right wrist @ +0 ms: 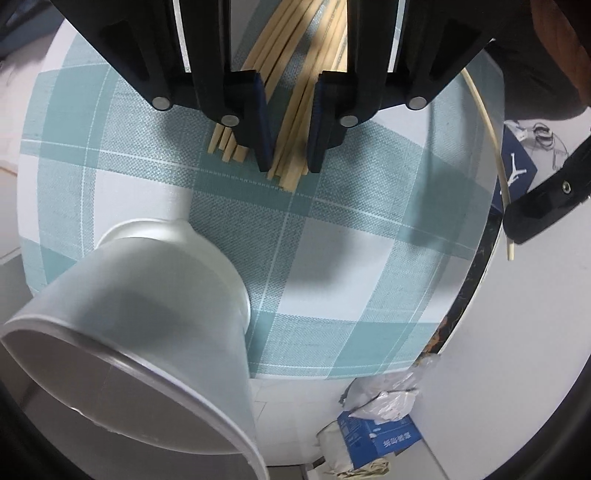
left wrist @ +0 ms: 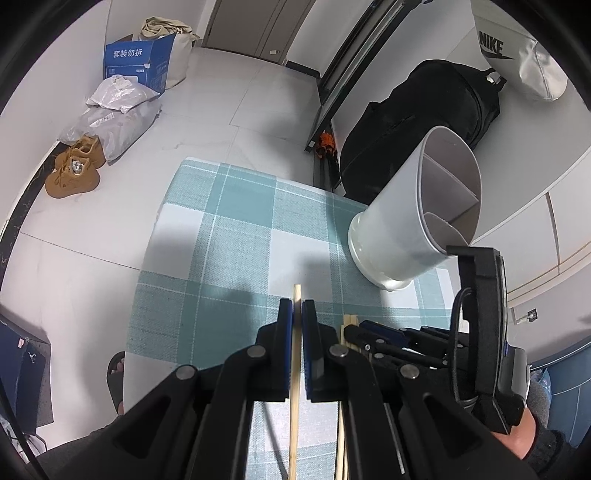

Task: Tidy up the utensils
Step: 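Lift both held chopsticks and carry them over the white utensil holder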

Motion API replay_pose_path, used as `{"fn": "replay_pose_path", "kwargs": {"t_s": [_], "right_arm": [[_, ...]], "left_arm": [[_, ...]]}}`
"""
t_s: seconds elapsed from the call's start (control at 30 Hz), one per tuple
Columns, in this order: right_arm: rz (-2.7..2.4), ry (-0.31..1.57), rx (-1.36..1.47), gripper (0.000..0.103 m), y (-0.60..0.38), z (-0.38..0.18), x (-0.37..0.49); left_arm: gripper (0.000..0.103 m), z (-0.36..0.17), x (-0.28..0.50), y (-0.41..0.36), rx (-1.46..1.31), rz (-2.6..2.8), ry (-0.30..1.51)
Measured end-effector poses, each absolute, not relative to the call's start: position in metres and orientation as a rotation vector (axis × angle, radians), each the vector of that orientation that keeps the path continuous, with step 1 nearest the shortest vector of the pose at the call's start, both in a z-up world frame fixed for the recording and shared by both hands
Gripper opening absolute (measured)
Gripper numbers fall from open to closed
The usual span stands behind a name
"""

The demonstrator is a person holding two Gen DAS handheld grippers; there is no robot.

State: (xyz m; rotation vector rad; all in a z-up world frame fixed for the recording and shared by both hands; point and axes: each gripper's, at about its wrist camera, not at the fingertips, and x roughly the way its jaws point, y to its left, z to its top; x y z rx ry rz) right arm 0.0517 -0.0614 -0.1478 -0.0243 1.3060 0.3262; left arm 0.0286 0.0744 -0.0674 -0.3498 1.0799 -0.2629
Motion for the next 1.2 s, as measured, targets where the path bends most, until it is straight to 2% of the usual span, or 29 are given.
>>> {"fn": "replay_pose_path", "kwargs": {"t_s": [0.13, 0.5, 0.87, 1.2], "right_arm": [[0.331, 1.298, 0.072, 0.006, -0.075, -0.145, 0.051], [0.409, 1.087, 0.339, 0.006, -0.125, -0.108, 0.024], [0.522, 0.743, 0.313, 0.006, -0.124, -0.051, -0.02], [0.525, 0.634, 0.294, 0.005, -0.149, -0.029, -0.048]], "left_arm": [[0.001, -0.066, 0.028, 0.073, -0.345, -0.268, 1.078], [0.001, -0.054, 0.021, 0.063, -0.315, -0.318, 1.047], [0.001, -0.027, -0.005, 0.036, -0.204, -0.39, 0.942], [0.001, -0.009, -0.014, 0.014, -0.164, -0.382, 0.863]]}}
